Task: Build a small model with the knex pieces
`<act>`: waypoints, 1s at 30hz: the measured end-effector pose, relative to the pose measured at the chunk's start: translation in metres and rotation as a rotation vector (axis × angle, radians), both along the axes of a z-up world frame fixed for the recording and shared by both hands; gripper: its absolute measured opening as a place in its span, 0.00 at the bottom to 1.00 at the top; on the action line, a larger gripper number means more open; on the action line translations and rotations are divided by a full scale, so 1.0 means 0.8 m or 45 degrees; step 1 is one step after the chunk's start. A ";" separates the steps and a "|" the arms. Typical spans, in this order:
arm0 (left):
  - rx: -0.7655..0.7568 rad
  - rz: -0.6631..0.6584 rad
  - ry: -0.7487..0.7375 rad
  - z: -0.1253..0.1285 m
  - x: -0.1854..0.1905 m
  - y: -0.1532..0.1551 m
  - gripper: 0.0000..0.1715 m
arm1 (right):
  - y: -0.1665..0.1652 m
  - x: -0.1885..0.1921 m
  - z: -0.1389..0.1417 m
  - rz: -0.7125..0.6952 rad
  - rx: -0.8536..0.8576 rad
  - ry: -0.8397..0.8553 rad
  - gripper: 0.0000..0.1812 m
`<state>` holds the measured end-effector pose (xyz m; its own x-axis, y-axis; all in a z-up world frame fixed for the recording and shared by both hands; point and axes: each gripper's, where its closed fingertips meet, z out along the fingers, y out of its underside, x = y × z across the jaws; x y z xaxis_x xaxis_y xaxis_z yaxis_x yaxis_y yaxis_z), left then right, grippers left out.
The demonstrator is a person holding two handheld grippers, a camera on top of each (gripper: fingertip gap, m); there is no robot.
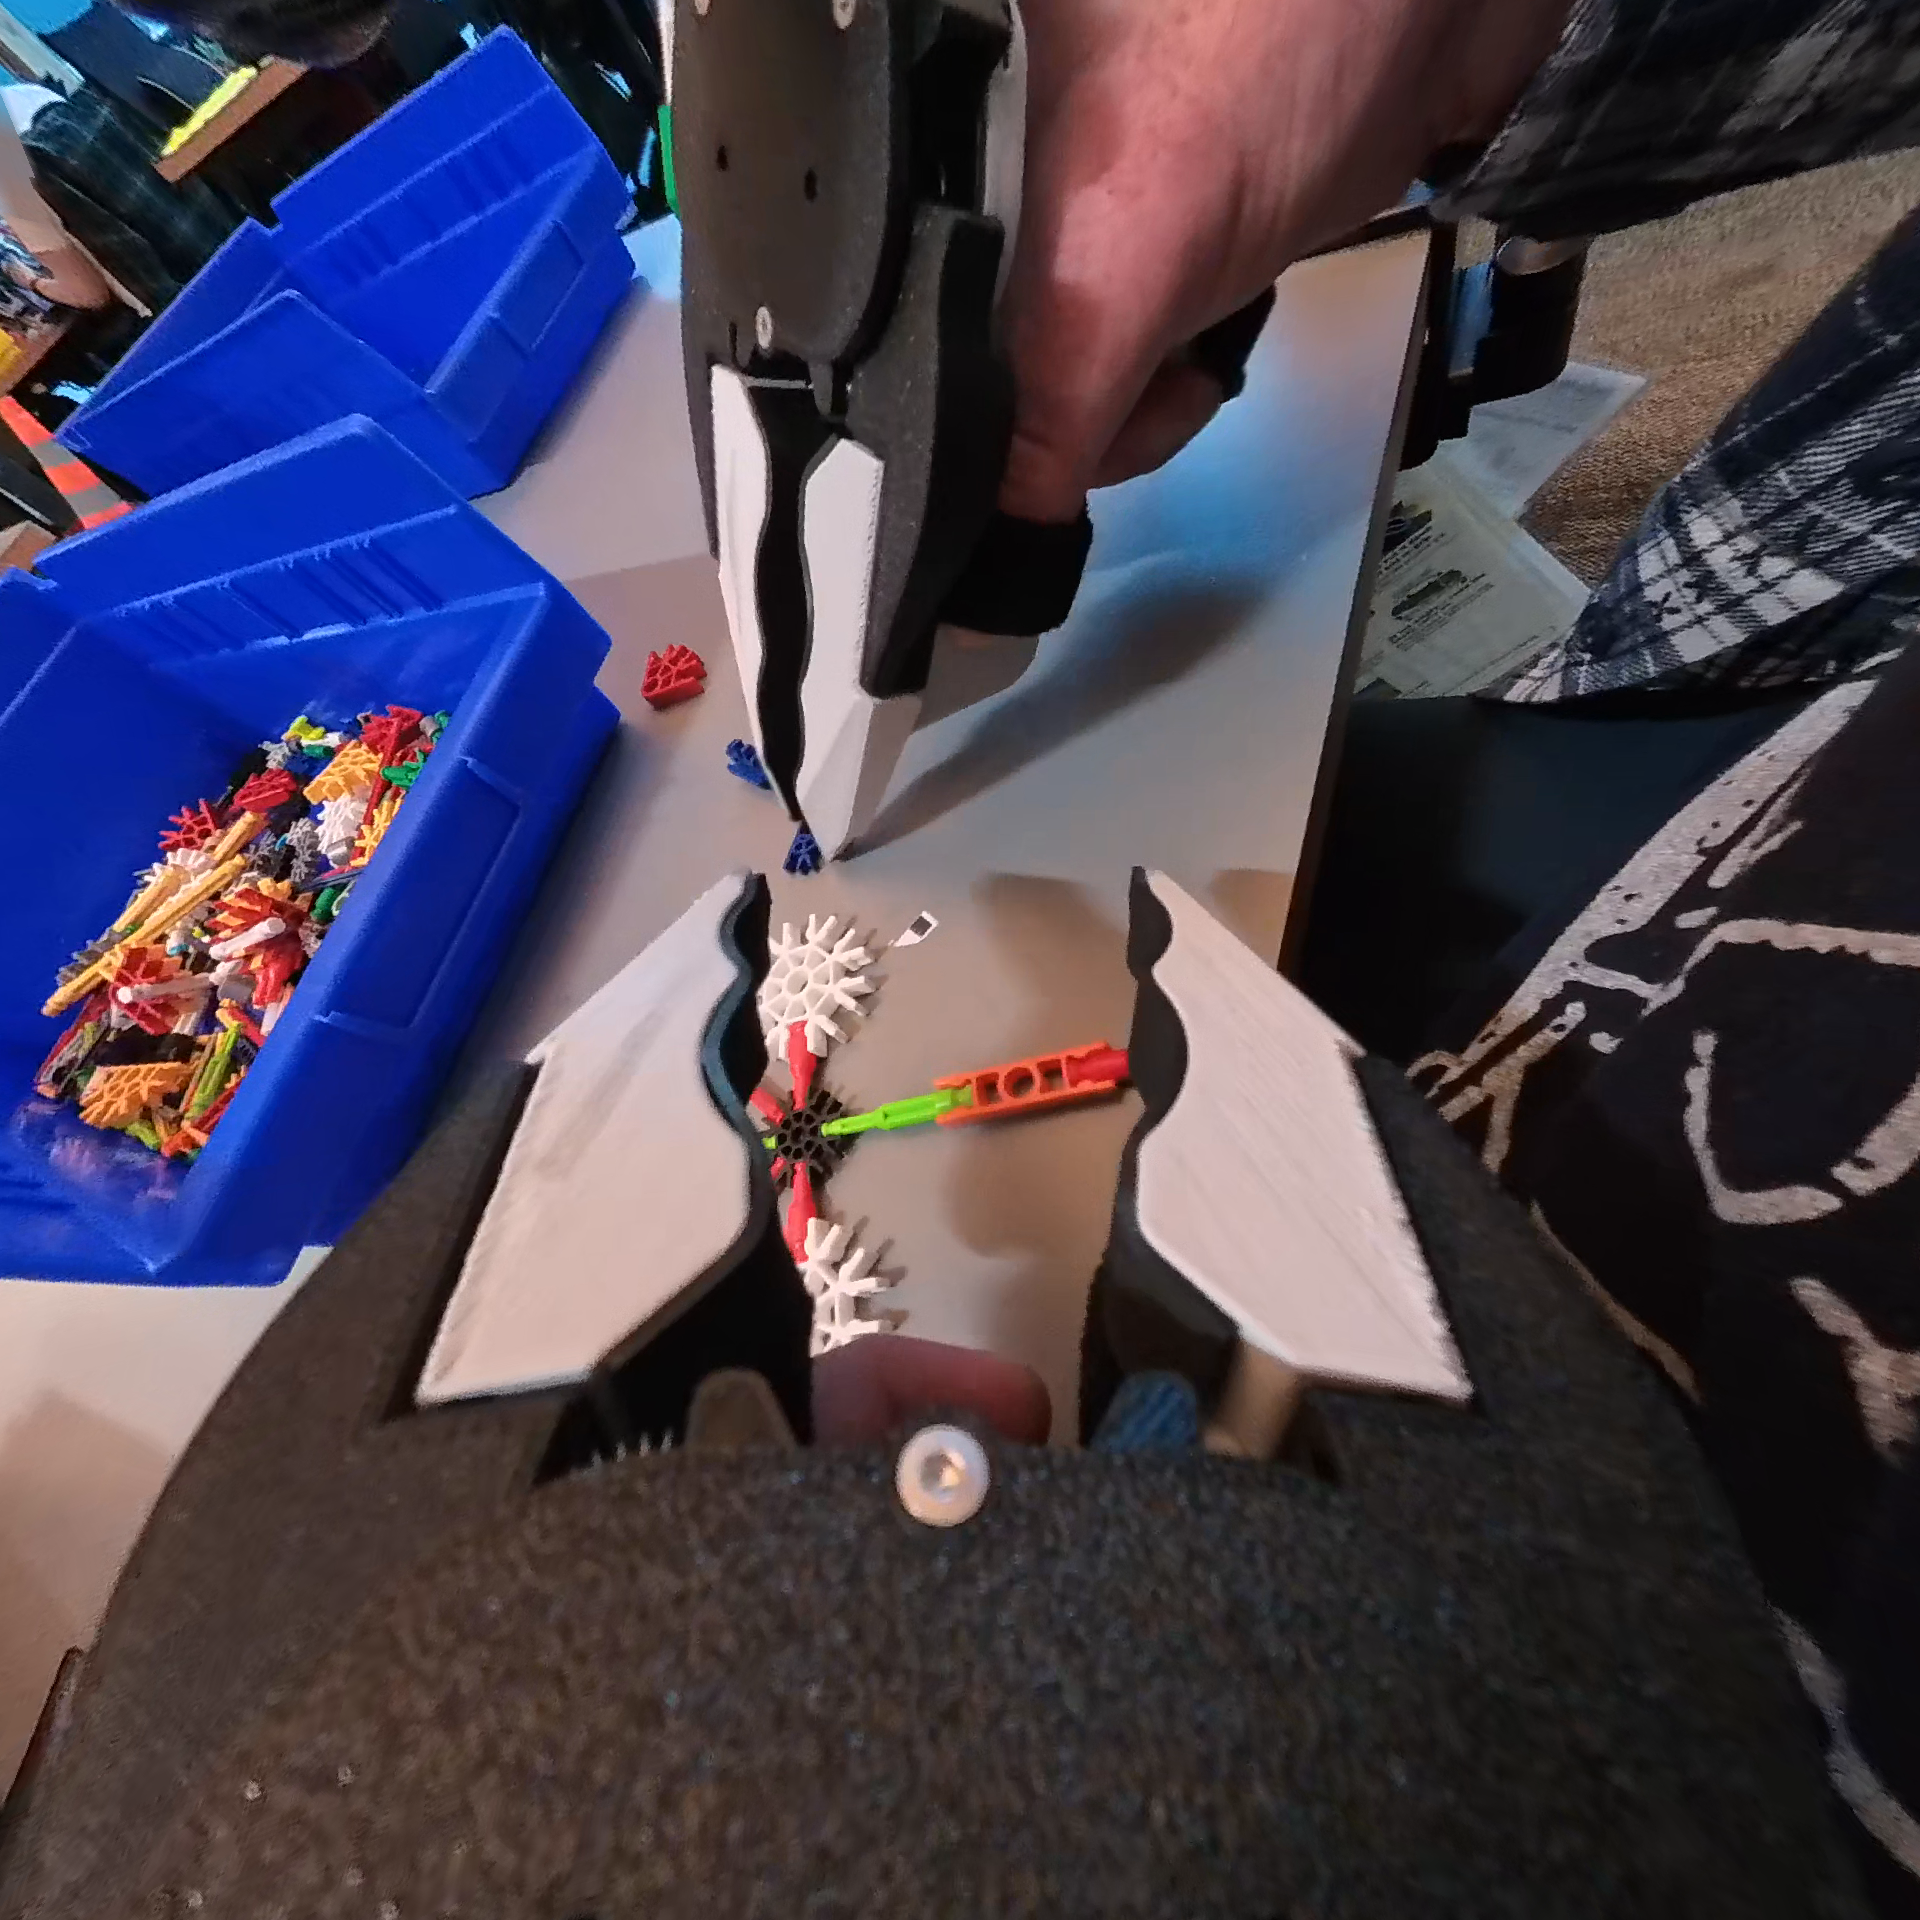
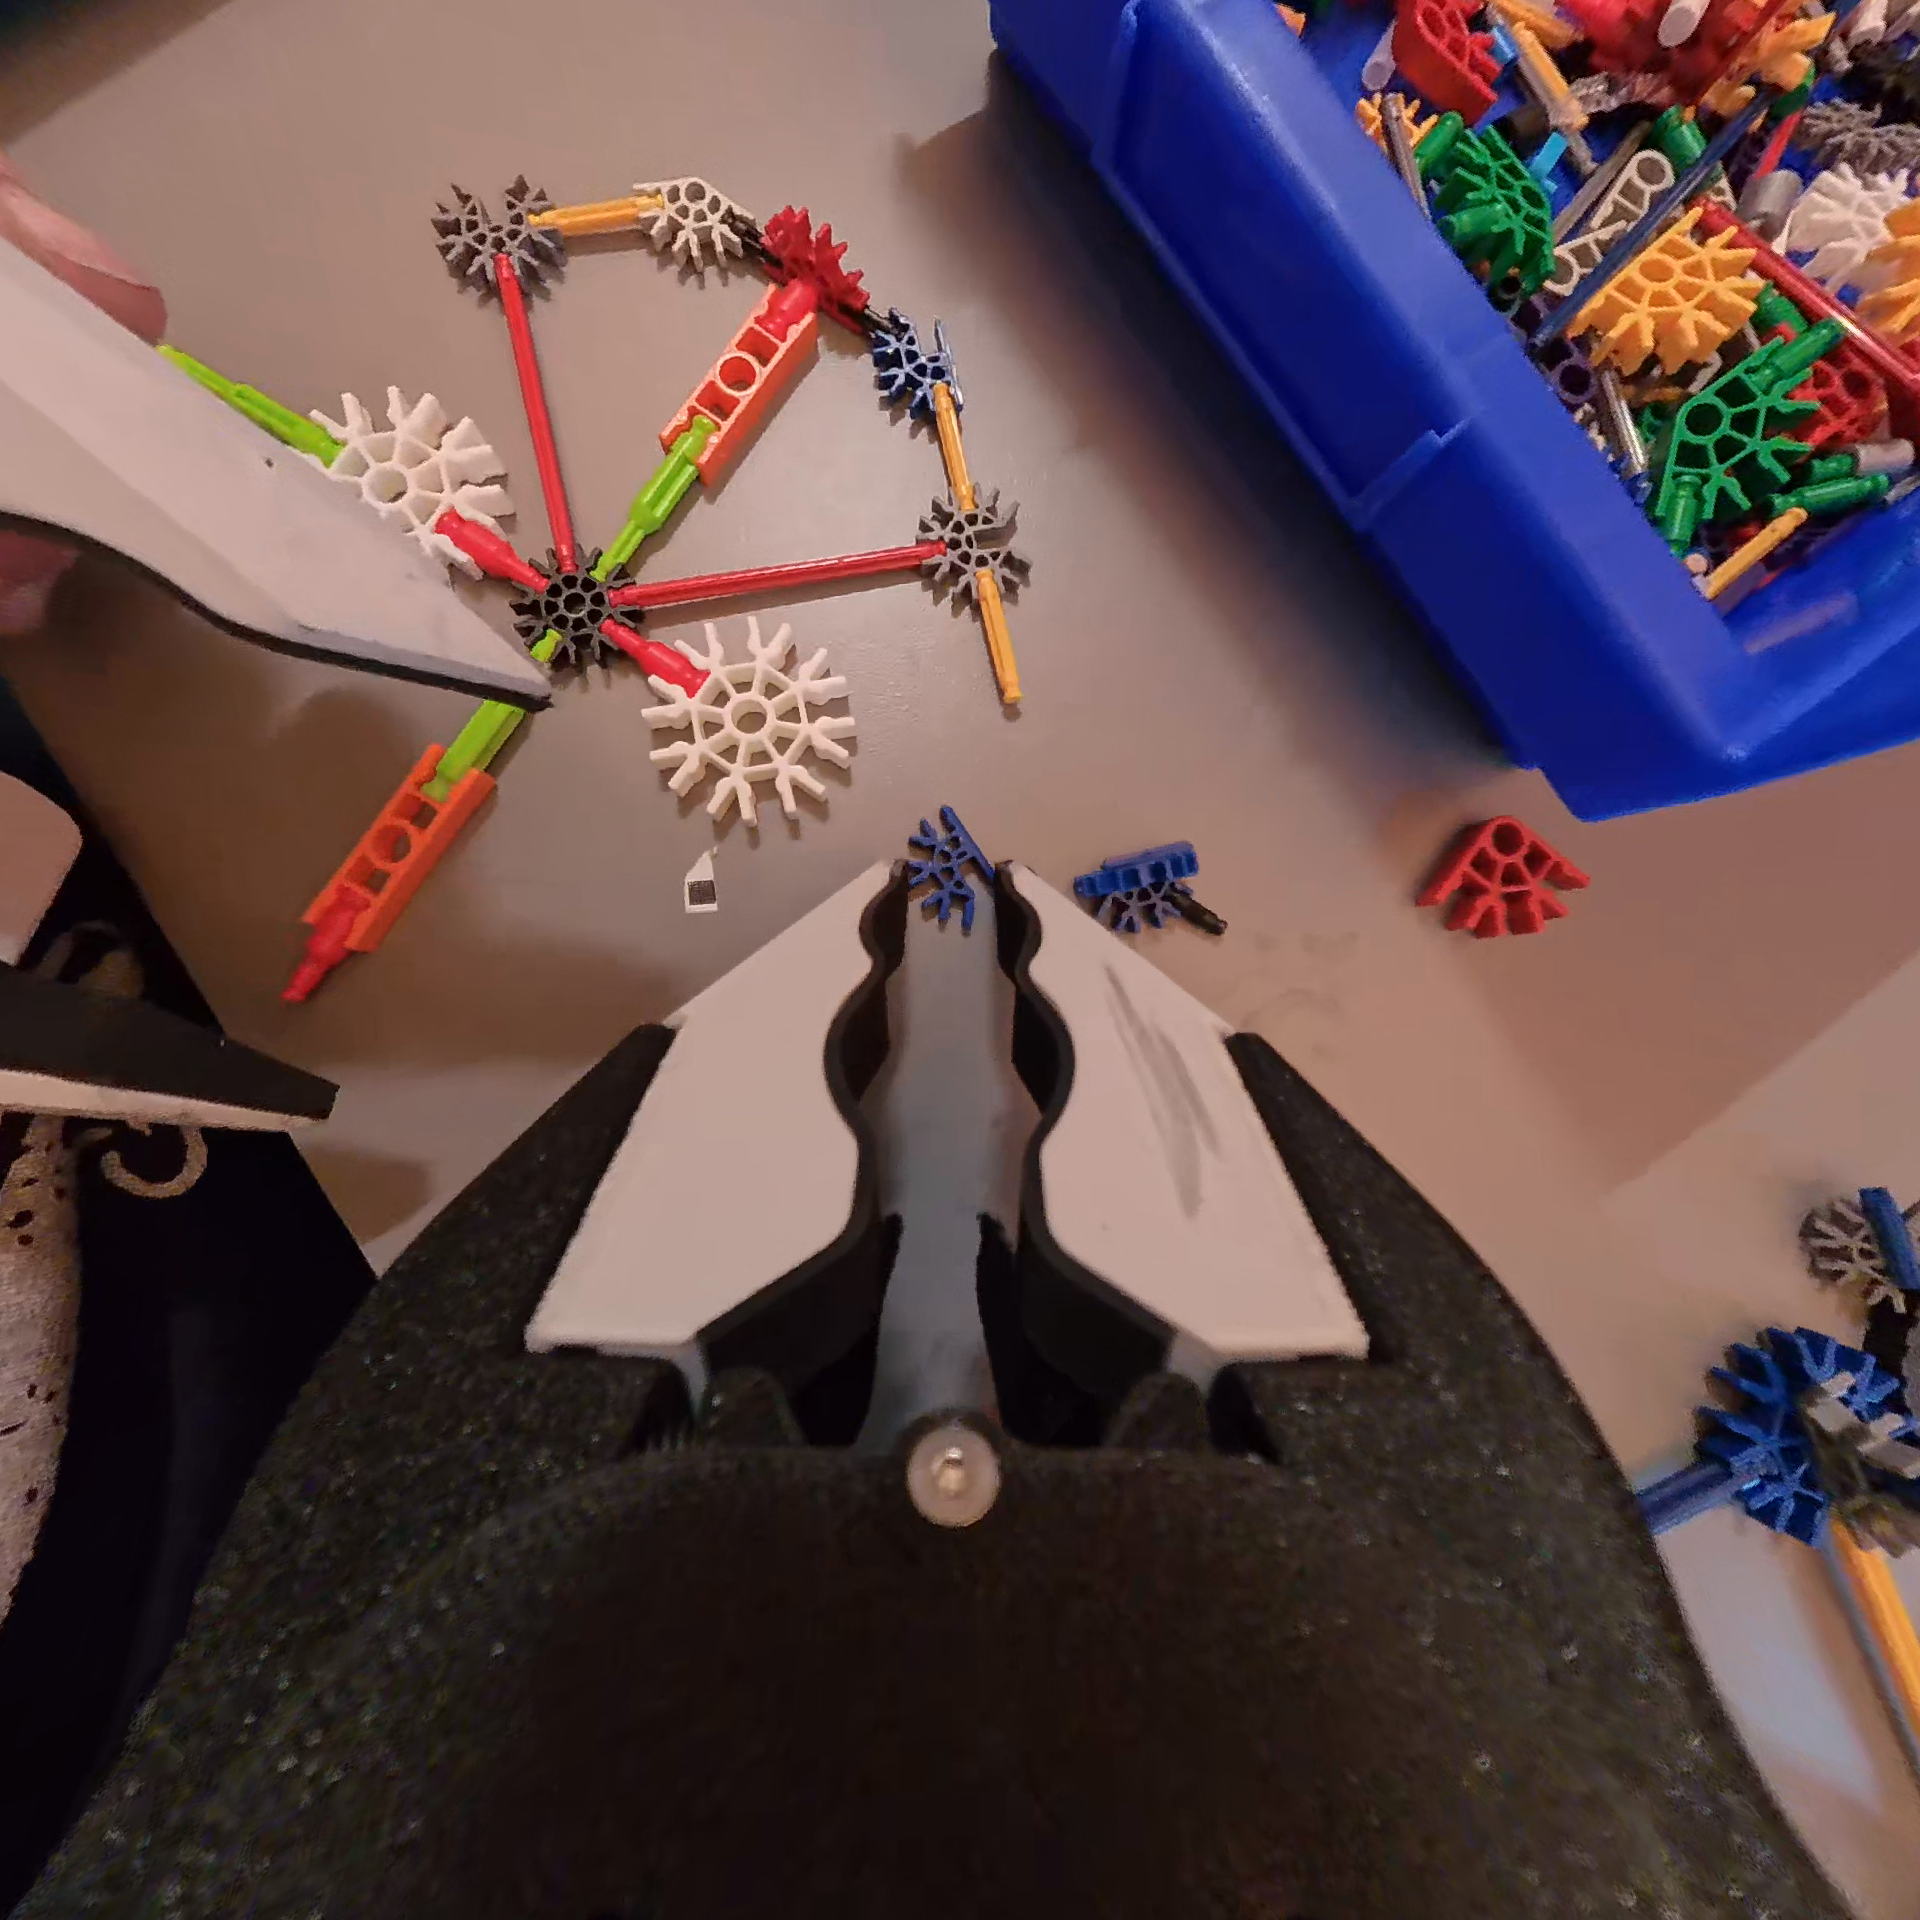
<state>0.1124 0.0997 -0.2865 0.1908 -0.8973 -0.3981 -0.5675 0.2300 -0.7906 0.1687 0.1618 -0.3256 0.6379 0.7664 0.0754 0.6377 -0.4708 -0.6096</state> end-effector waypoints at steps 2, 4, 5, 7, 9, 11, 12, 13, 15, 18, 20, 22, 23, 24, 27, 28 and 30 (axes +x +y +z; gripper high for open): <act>-0.003 0.000 -0.005 0.000 -0.001 0.000 0.40 | -0.001 0.000 0.000 -0.020 -0.008 -0.002 0.09; -0.006 -0.001 -0.011 0.001 -0.001 0.000 0.40 | -0.005 -0.002 0.000 -0.027 -0.029 0.005 0.13; -0.007 -0.002 -0.014 0.001 -0.002 0.000 0.40 | -0.008 -0.004 0.000 -0.021 -0.042 0.010 0.15; -0.013 -0.004 -0.020 0.000 -0.003 0.000 0.40 | -0.011 -0.004 0.000 -0.017 -0.068 0.011 0.16; -0.014 -0.007 -0.024 0.000 -0.003 -0.001 0.40 | -0.012 -0.003 0.002 -0.006 -0.071 0.008 0.16; -0.016 -0.011 -0.031 0.001 -0.003 -0.002 0.40 | -0.009 -0.002 0.006 0.001 -0.055 0.012 0.17; -0.018 -0.012 -0.035 0.001 -0.003 -0.002 0.40 | -0.007 -0.001 0.005 0.005 -0.048 0.000 0.17; -0.019 -0.013 -0.037 0.002 -0.002 -0.003 0.40 | -0.004 0.001 0.004 0.004 -0.038 -0.015 0.17; -0.020 -0.012 -0.037 0.001 -0.002 -0.003 0.40 | -0.005 0.001 0.000 0.005 -0.055 -0.025 0.16; -0.024 -0.011 -0.039 0.001 -0.003 -0.004 0.40 | -0.009 0.000 0.000 -0.002 -0.073 -0.022 0.15; -0.024 -0.011 -0.040 0.001 -0.002 -0.005 0.40 | -0.017 -0.004 0.001 0.013 -0.116 0.024 0.16; -0.026 -0.013 -0.042 0.001 -0.001 -0.006 0.40 | -0.017 -0.003 0.005 0.006 -0.114 0.045 0.16; -0.027 -0.014 -0.042 0.001 0.000 -0.007 0.40 | -0.015 0.000 0.006 0.005 -0.094 0.039 0.16; -0.027 -0.015 -0.039 0.001 0.001 -0.007 0.40 | -0.013 0.002 0.007 0.002 -0.083 0.033 0.16; -0.026 -0.019 -0.037 0.001 0.003 -0.008 0.40 | -0.010 0.000 0.010 0.045 -0.049 0.029 0.16; -0.027 -0.019 -0.036 0.001 0.004 -0.009 0.40 | -0.008 0.000 0.009 0.049 -0.052 0.015 0.17; -0.027 -0.018 -0.034 0.000 0.005 -0.009 0.40 | -0.008 -0.006 0.009 0.071 -0.052 0.020 0.17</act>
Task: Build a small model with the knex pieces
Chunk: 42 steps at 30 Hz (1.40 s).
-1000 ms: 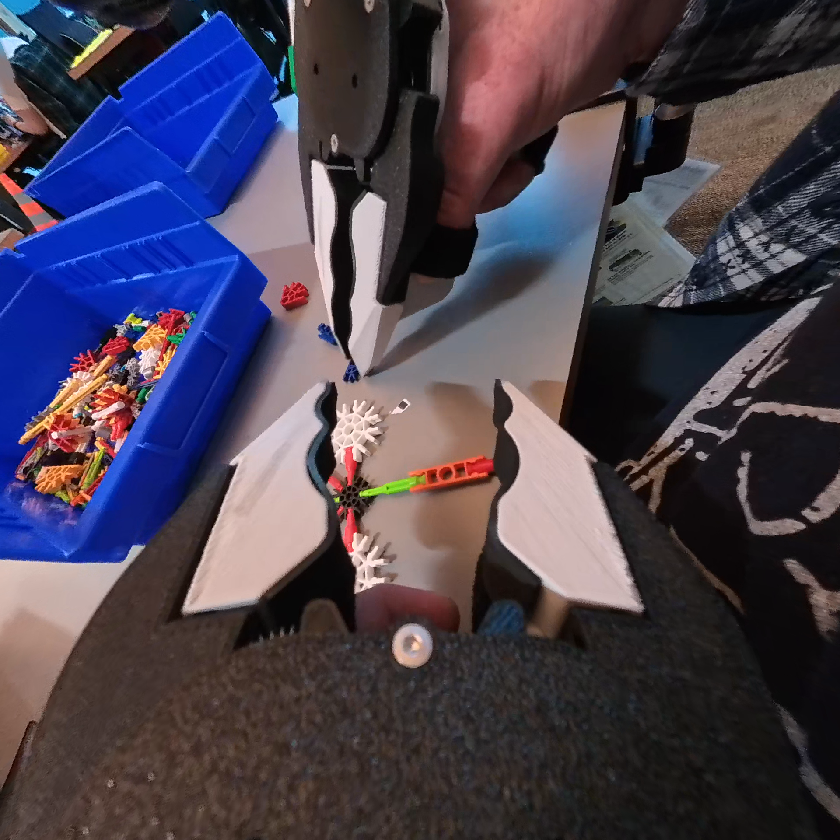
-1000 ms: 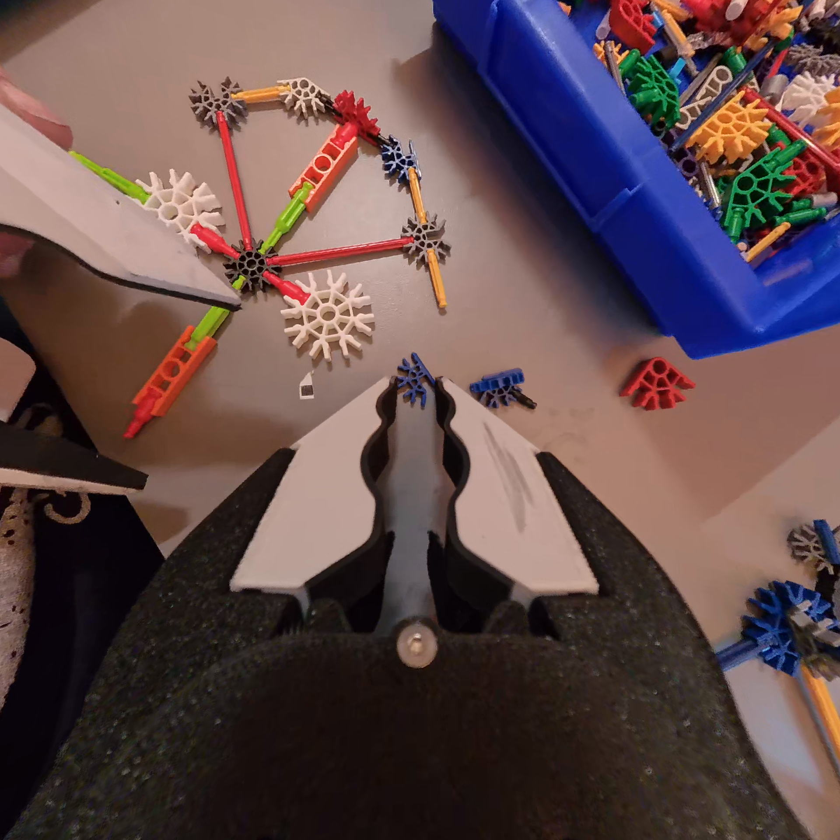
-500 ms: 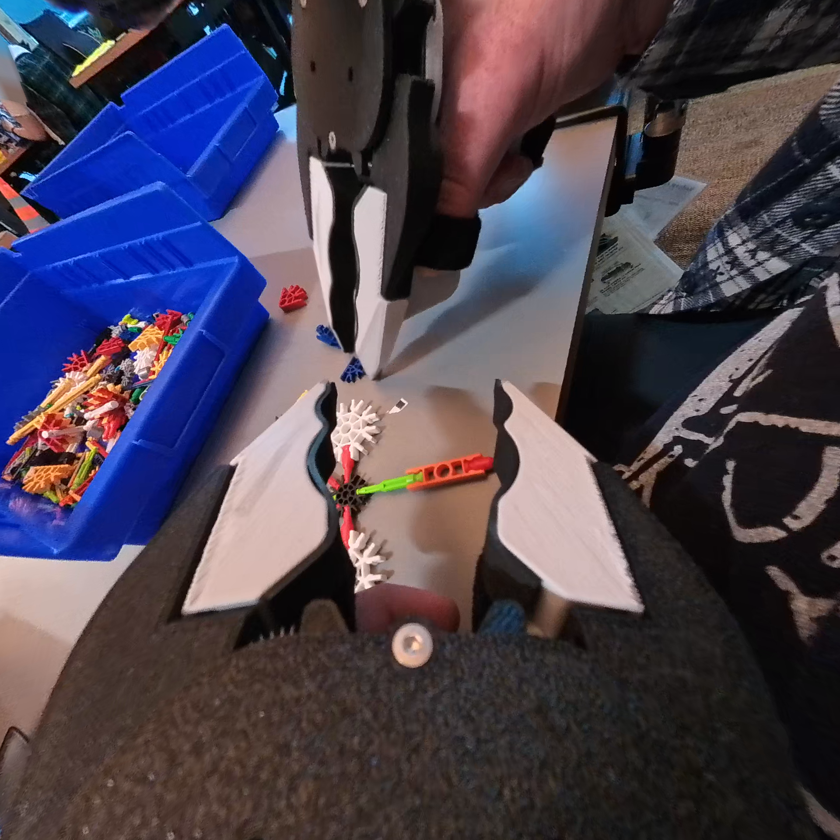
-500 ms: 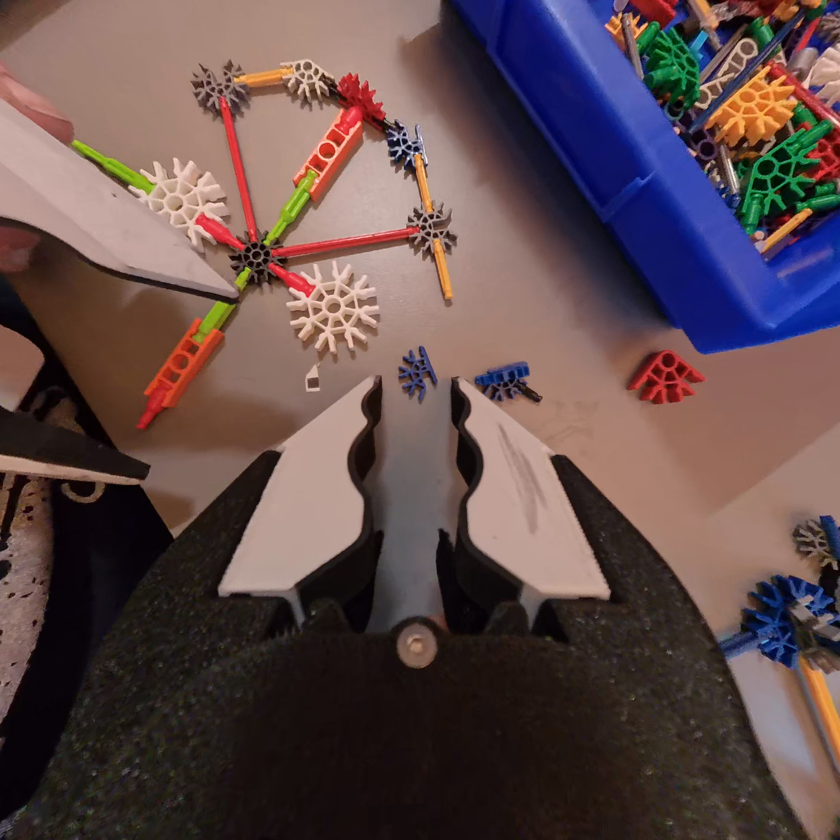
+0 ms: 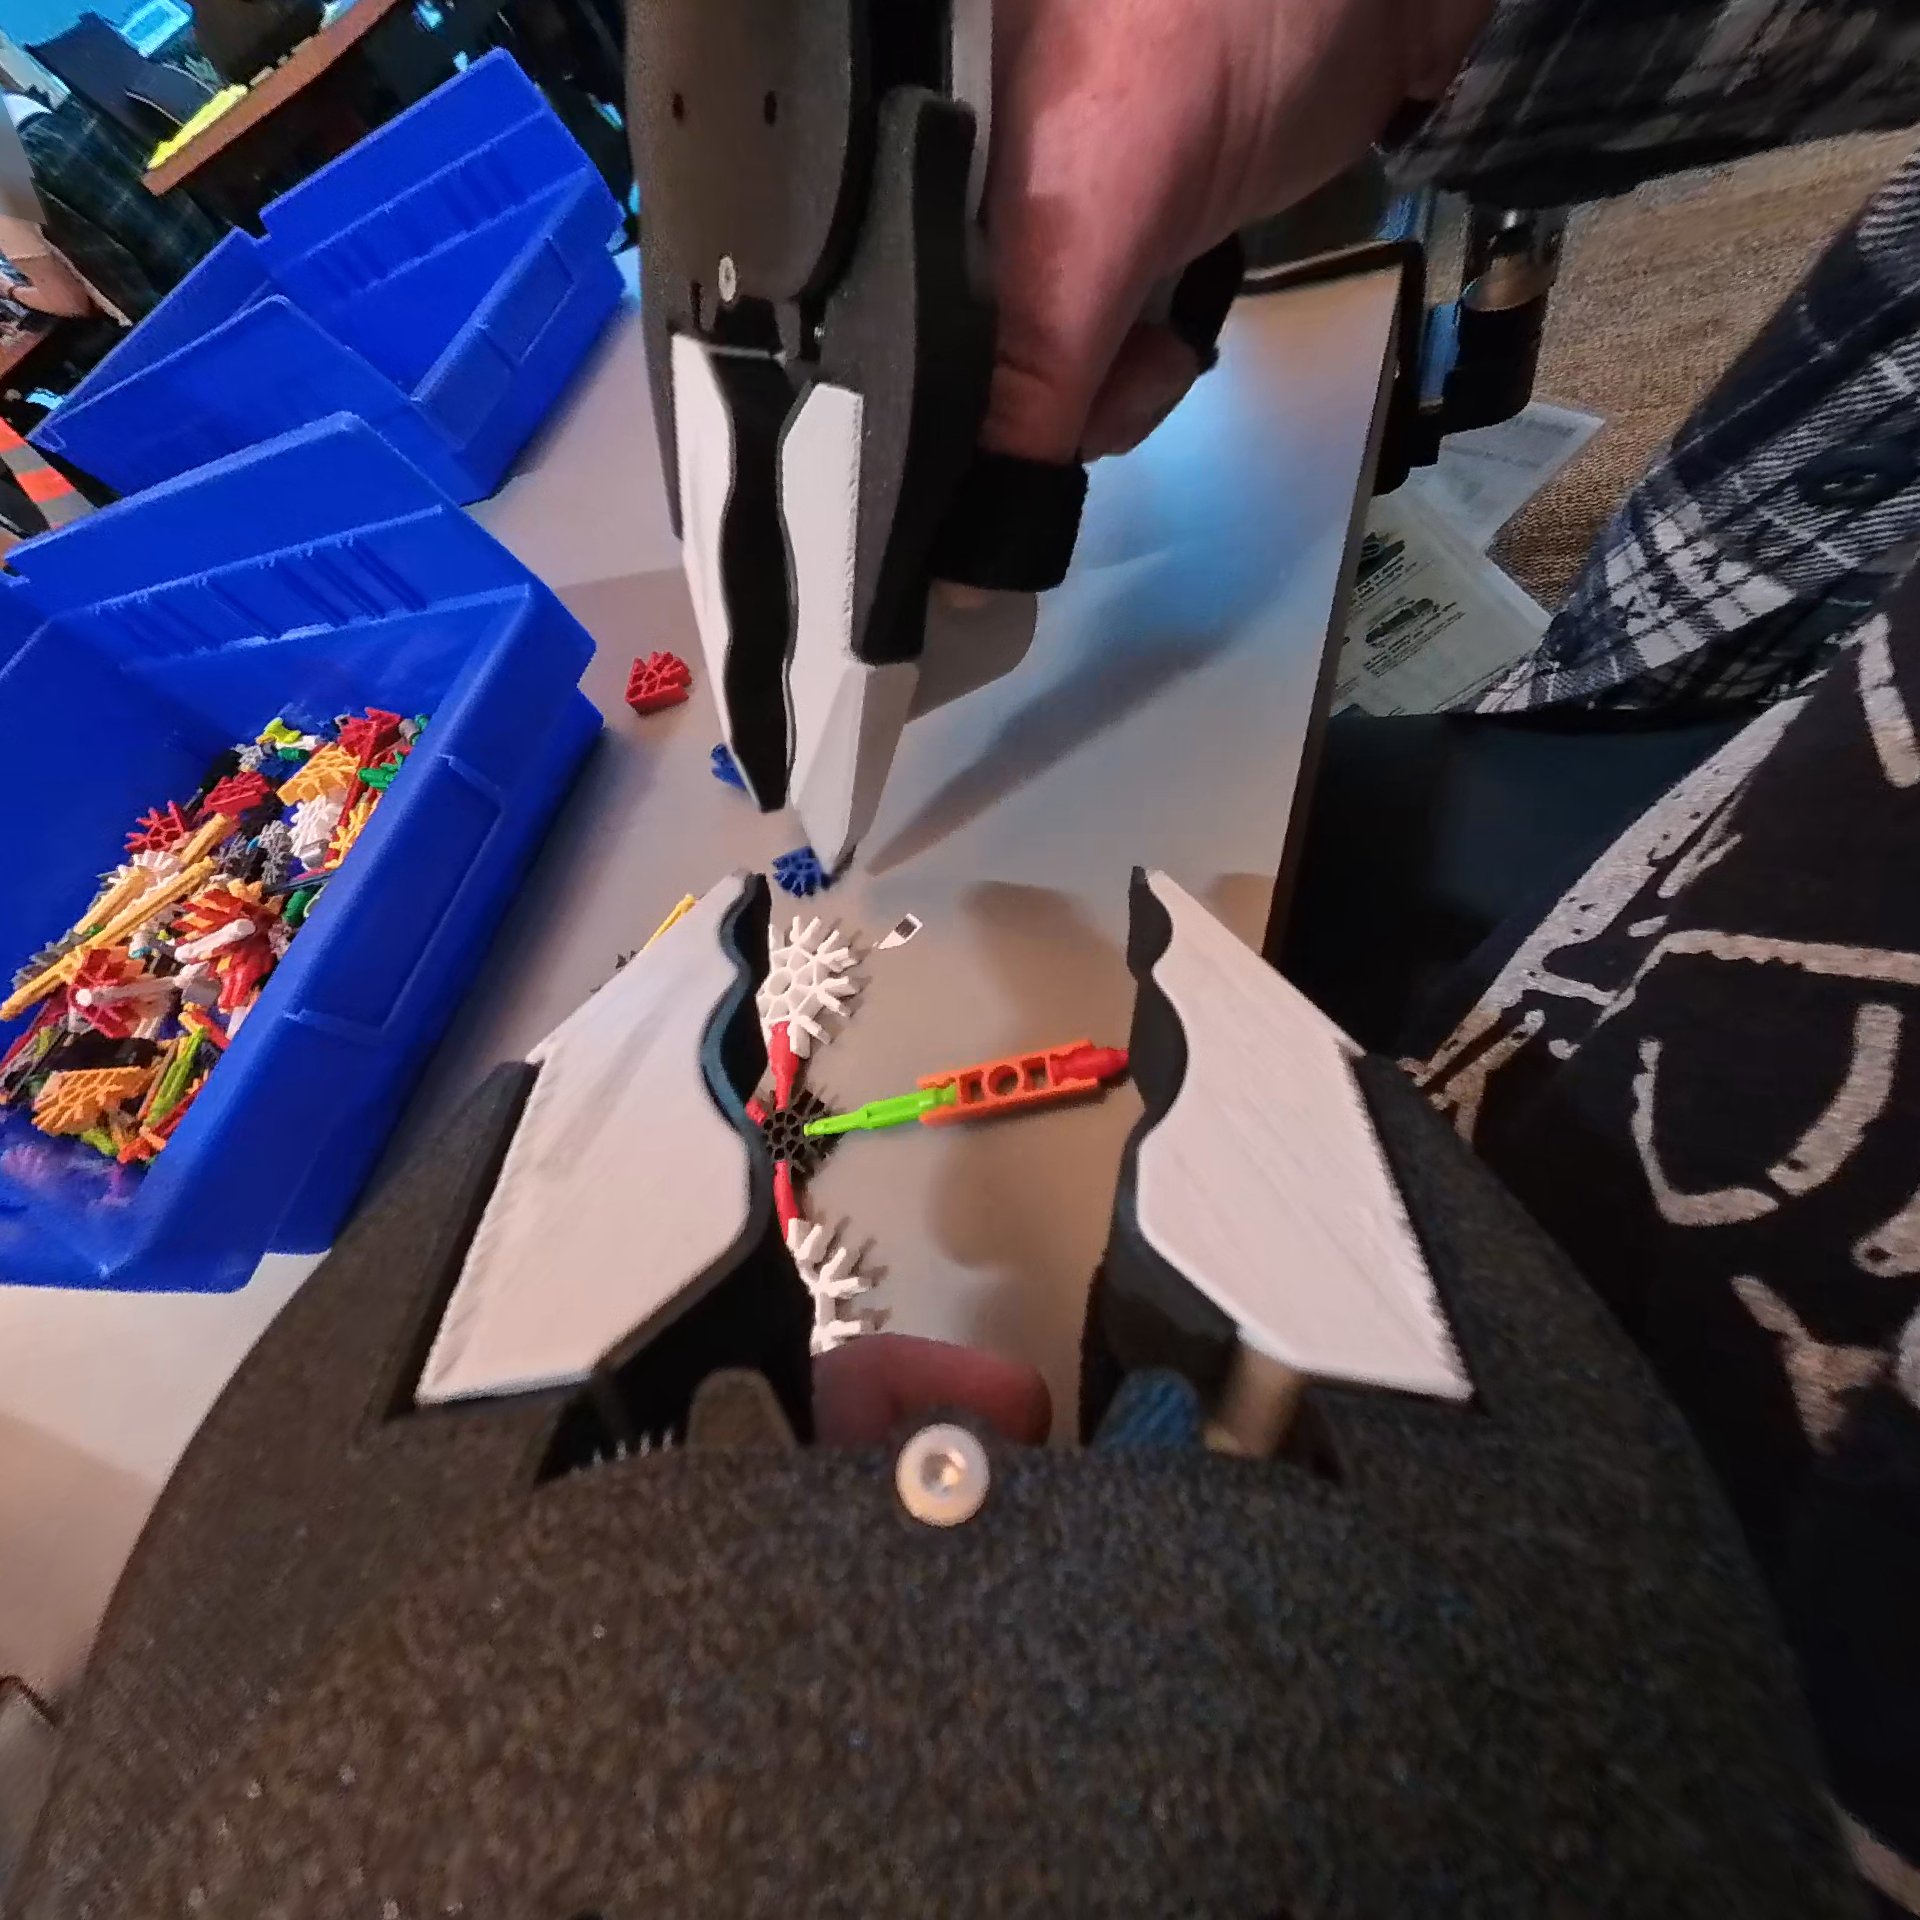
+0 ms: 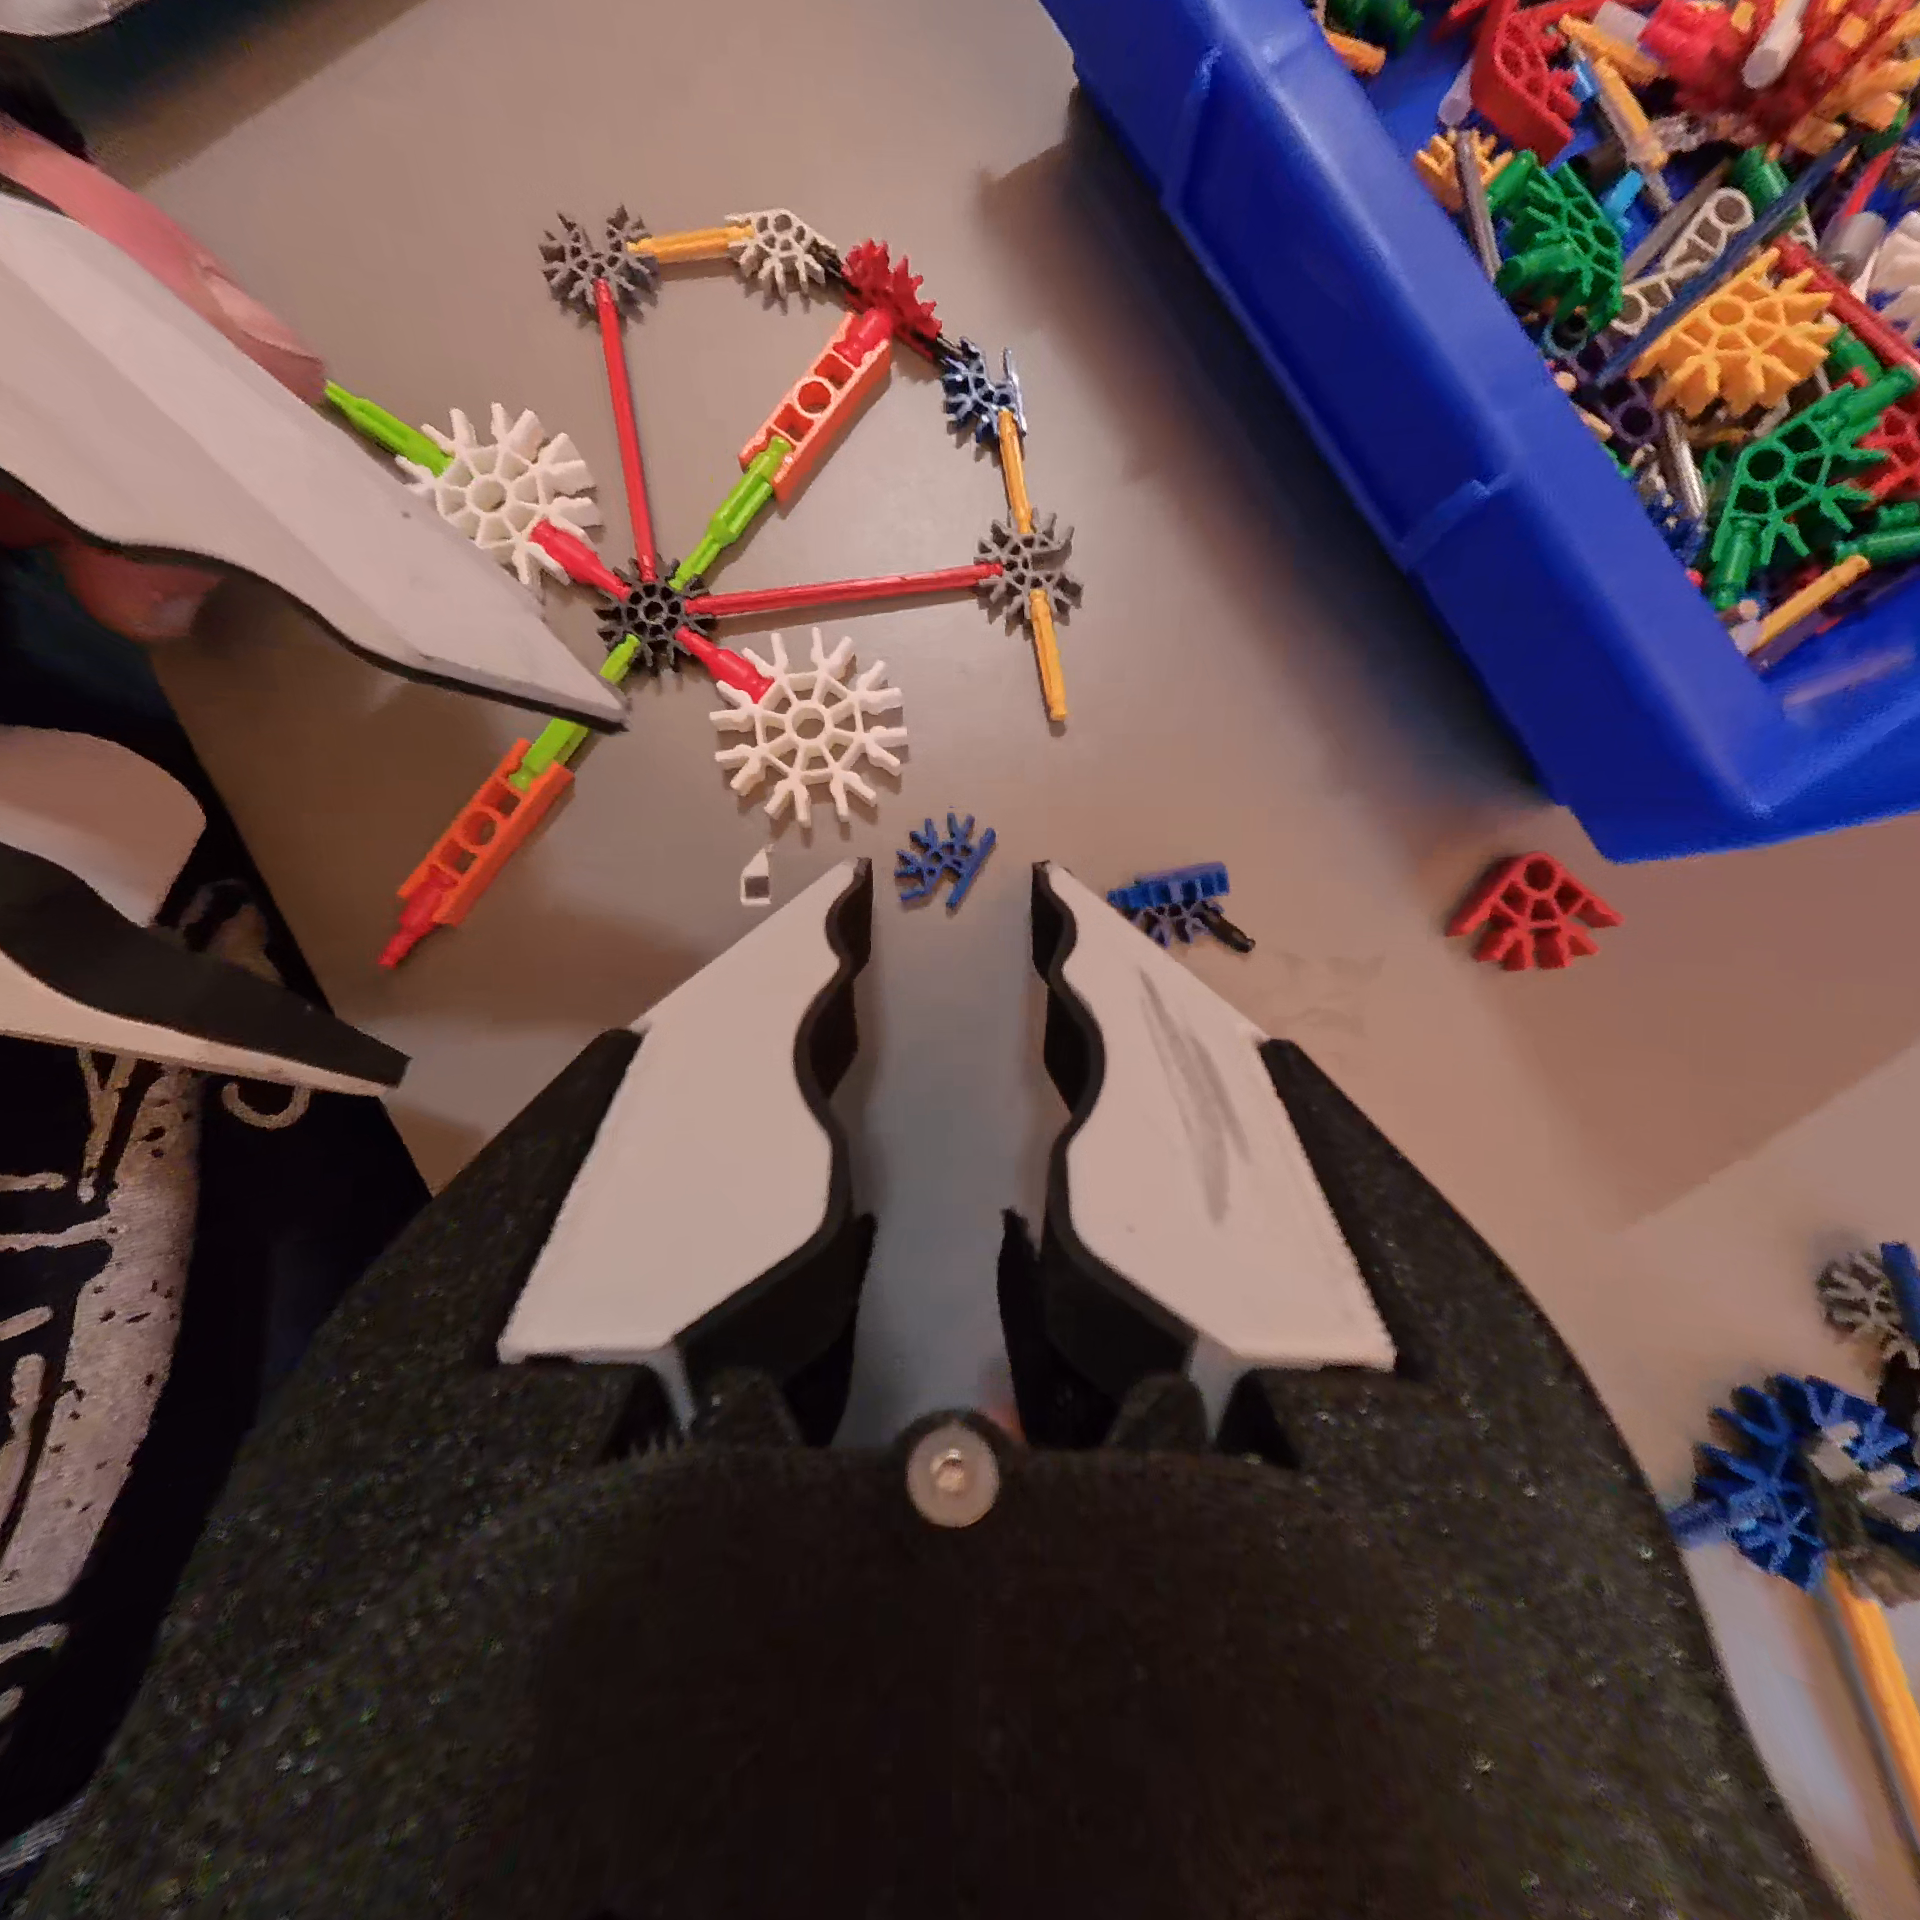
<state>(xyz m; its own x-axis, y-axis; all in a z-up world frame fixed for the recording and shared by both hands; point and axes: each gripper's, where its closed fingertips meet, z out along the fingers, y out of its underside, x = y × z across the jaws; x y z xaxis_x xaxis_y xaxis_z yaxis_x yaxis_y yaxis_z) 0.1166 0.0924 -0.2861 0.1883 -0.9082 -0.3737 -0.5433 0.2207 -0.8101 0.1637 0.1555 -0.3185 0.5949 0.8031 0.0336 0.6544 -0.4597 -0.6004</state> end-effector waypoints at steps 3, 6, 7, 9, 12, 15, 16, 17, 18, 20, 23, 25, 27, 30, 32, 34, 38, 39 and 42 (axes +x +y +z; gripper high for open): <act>-0.004 0.004 -0.005 0.001 0.001 -0.001 0.40 | -0.001 -0.005 -0.005 0.009 -0.010 -0.019 0.13; -0.008 0.003 -0.009 0.002 0.003 -0.002 0.40 | 0.003 -0.003 -0.009 -0.014 0.007 -0.035 0.07; -0.009 0.001 -0.007 0.002 0.003 -0.003 0.40 | 0.003 -0.003 -0.009 -0.009 0.007 -0.034 0.07; -0.009 -0.004 -0.002 0.001 0.005 -0.004 0.40 | 0.003 -0.002 -0.008 0.005 0.017 -0.049 0.07; -0.011 -0.006 -0.009 0.002 0.007 -0.005 0.40 | 0.004 0.000 -0.008 0.022 0.017 -0.066 0.07; -0.011 -0.005 -0.011 0.003 0.008 -0.005 0.40 | 0.006 0.001 -0.006 0.039 0.018 -0.080 0.06; -0.012 -0.005 -0.012 0.003 0.009 -0.005 0.40 | 0.007 0.001 -0.006 0.046 0.021 -0.081 0.06; -0.013 -0.005 -0.015 0.004 0.009 -0.005 0.40 | 0.009 0.001 -0.005 0.053 0.029 -0.084 0.06; -0.012 -0.003 -0.017 0.004 0.010 -0.005 0.40 | 0.010 0.001 -0.004 0.058 0.032 -0.090 0.06; -0.013 0.001 -0.017 0.004 0.010 -0.005 0.40 | 0.012 0.001 -0.005 0.071 0.028 -0.098 0.06; -0.016 0.004 -0.023 0.005 0.011 -0.004 0.40 | 0.014 -0.001 -0.004 0.087 0.029 -0.100 0.06; -0.018 0.004 -0.027 0.006 0.012 -0.005 0.40 | 0.015 -0.001 -0.004 0.098 0.032 -0.104 0.06; -0.019 0.003 -0.028 0.006 0.013 -0.006 0.40 | 0.016 -0.002 -0.004 0.112 0.039 -0.107 0.06; -0.017 -0.001 -0.028 0.006 0.014 -0.008 0.40 | 0.019 -0.003 -0.004 0.127 0.048 -0.104 0.06; -0.017 -0.004 -0.028 0.007 0.016 -0.009 0.40 | 0.021 -0.004 -0.003 0.145 0.062 -0.107 0.06; -0.018 -0.005 -0.028 0.007 0.016 -0.010 0.40 | 0.023 -0.004 -0.004 0.161 0.070 -0.116 0.06; -0.018 -0.005 -0.035 0.008 0.018 -0.011 0.40 | 0.028 0.000 -0.004 0.176 0.079 -0.128 0.06; -0.019 -0.005 -0.036 0.009 0.018 -0.011 0.40 | 0.029 0.000 -0.004 0.180 0.081 -0.130 0.06; -0.020 -0.005 -0.037 0.009 0.020 -0.012 0.40 | 0.031 0.001 -0.003 0.198 0.097 -0.138 0.06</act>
